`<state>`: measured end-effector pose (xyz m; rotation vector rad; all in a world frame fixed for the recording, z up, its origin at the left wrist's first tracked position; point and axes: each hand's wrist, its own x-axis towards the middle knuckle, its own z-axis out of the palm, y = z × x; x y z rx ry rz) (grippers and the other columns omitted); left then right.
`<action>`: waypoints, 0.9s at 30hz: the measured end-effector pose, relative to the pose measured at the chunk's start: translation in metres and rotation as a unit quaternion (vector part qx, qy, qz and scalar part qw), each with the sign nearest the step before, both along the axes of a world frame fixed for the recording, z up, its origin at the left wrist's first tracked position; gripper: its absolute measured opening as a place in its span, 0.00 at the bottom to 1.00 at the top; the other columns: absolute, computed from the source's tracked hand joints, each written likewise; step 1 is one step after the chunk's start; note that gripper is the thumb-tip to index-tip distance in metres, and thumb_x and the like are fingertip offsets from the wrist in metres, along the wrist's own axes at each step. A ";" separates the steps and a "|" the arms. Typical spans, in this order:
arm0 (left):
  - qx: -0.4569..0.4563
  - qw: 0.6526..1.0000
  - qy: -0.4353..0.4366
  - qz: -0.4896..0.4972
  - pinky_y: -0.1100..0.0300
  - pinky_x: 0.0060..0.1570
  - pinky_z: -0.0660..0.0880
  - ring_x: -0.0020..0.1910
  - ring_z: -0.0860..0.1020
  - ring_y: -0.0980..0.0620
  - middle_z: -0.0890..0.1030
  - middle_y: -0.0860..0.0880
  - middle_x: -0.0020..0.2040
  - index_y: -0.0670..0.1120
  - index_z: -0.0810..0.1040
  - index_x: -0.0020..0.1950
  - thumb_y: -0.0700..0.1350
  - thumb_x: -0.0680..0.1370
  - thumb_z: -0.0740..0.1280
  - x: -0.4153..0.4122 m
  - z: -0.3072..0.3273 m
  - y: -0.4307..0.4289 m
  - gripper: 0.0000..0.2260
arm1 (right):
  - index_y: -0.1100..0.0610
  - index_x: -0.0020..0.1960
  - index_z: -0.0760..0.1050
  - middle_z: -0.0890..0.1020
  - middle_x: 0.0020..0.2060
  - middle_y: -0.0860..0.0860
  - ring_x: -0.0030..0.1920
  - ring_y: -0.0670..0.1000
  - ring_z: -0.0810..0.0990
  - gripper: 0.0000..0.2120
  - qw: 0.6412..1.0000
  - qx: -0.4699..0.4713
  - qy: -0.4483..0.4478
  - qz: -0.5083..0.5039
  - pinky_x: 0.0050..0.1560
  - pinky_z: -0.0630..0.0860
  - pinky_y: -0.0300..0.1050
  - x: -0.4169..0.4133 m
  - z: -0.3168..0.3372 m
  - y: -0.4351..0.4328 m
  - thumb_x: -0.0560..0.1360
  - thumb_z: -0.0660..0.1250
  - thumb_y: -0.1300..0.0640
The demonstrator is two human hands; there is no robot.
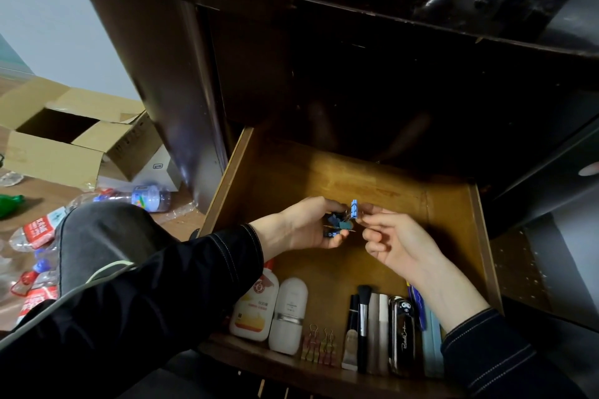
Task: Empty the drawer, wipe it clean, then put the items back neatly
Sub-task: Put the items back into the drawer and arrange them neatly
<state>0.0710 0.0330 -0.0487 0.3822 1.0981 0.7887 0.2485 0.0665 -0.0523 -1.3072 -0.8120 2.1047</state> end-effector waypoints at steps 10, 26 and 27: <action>-0.036 0.984 0.058 0.166 0.58 0.34 0.73 0.37 0.74 0.46 0.74 0.39 0.46 0.39 0.74 0.48 0.36 0.80 0.62 -0.007 -0.007 0.008 0.02 | 0.54 0.44 0.86 0.82 0.32 0.48 0.28 0.42 0.72 0.11 0.936 0.268 -0.192 0.123 0.26 0.67 0.34 0.006 0.018 -0.003 0.76 0.68 0.67; -0.046 0.985 0.055 0.156 0.59 0.29 0.75 0.37 0.75 0.46 0.74 0.39 0.49 0.39 0.76 0.50 0.37 0.79 0.62 -0.008 -0.008 0.008 0.04 | 0.50 0.43 0.81 0.83 0.43 0.43 0.40 0.40 0.78 0.05 0.682 0.384 -0.279 0.557 0.41 0.77 0.47 -0.023 -0.029 -0.045 0.69 0.73 0.59; -0.046 0.985 0.056 0.155 0.59 0.30 0.75 0.37 0.75 0.46 0.74 0.38 0.50 0.39 0.76 0.52 0.37 0.79 0.62 -0.008 -0.007 0.007 0.05 | 0.50 0.43 0.81 0.83 0.43 0.43 0.40 0.39 0.77 0.05 0.681 0.382 -0.278 0.560 0.41 0.76 0.46 -0.023 -0.029 -0.046 0.69 0.73 0.59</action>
